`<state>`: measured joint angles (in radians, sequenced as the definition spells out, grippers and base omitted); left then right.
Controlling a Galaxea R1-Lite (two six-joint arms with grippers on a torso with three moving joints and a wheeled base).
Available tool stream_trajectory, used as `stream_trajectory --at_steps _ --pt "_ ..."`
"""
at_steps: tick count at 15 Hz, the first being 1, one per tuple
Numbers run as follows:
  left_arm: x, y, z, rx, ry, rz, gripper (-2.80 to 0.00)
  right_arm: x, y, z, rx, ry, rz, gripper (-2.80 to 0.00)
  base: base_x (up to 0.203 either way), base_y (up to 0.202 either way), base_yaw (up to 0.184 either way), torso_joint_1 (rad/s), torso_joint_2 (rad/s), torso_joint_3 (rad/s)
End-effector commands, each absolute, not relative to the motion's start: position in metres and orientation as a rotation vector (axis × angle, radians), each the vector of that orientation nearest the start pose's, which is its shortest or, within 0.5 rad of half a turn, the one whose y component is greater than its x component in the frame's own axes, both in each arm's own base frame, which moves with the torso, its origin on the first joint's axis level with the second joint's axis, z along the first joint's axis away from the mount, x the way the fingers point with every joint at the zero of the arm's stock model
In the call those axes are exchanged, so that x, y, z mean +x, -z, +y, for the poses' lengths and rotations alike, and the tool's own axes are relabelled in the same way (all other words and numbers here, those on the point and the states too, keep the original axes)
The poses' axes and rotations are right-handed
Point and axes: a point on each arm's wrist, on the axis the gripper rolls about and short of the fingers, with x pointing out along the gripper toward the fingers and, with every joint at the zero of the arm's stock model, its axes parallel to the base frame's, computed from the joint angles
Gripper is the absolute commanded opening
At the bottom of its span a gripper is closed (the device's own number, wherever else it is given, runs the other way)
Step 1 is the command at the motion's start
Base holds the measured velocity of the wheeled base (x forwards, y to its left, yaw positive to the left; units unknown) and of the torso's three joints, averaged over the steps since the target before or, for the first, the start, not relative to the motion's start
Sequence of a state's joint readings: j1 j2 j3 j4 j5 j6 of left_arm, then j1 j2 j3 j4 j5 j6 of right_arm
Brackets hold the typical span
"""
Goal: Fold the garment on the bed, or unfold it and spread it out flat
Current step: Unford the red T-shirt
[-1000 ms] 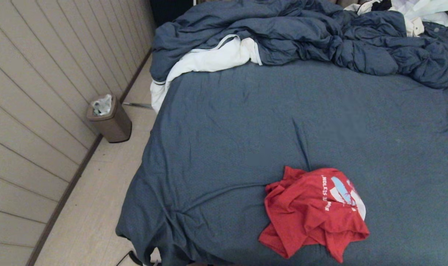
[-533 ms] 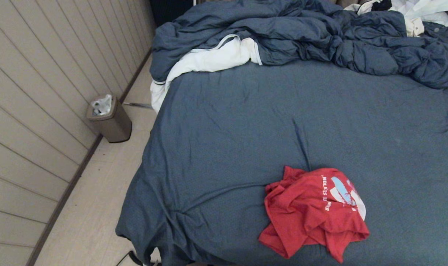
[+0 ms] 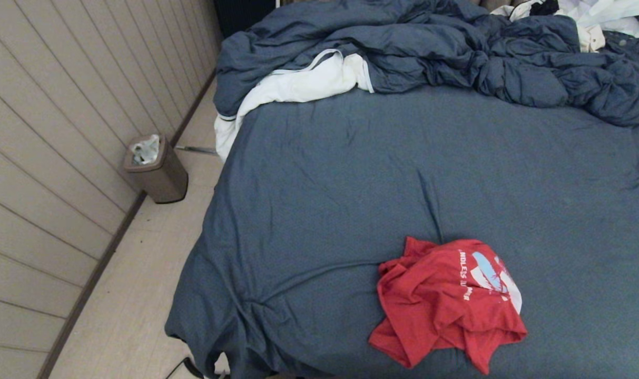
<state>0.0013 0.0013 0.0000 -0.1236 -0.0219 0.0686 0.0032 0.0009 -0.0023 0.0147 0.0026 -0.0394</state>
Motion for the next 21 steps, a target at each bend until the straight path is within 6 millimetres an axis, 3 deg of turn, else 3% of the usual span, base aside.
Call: stream_trajectory --at_steps 1,13,14,16,18,21 --pt "-0.023 -0.088 -0.001 0.07 0.016 -0.12 -2.8 -0.023 -0.074 0.0 -0.038 -0.007 0.017 -2.8 0.0 0.0 0.0 0.0 0.0 0.0" --pt "-0.023 -0.086 -0.001 0.083 0.018 -0.106 -2.8 -0.023 -0.075 0.0 -0.029 0.008 0.068 -2.8 0.0 0.0 0.0 0.0 0.0 0.0" --pt "-0.023 -0.083 -0.001 0.085 0.027 -0.068 -2.8 -0.025 -0.084 0.0 -0.032 0.009 0.11 -2.8 0.0 0.0 0.0 0.0 0.0 0.0" --pt "-0.024 -0.096 -0.001 0.083 0.051 -0.034 -2.8 -0.027 -0.127 0.0 -0.031 0.002 0.141 -2.8 0.0 0.0 0.0 0.0 0.0 0.0" --pt "-0.016 -0.13 -0.002 0.059 0.094 0.033 -2.8 -0.006 -0.164 0.0 -0.013 -0.022 0.259 -2.8 0.0 0.0 0.0 0.0 0.0 0.0" --pt "0.032 -0.176 -0.004 -0.042 0.16 0.253 -2.8 0.052 -0.204 0.005 0.058 -0.092 0.449 -2.8 0.0 0.0 0.0 0.0 0.0 0.0"
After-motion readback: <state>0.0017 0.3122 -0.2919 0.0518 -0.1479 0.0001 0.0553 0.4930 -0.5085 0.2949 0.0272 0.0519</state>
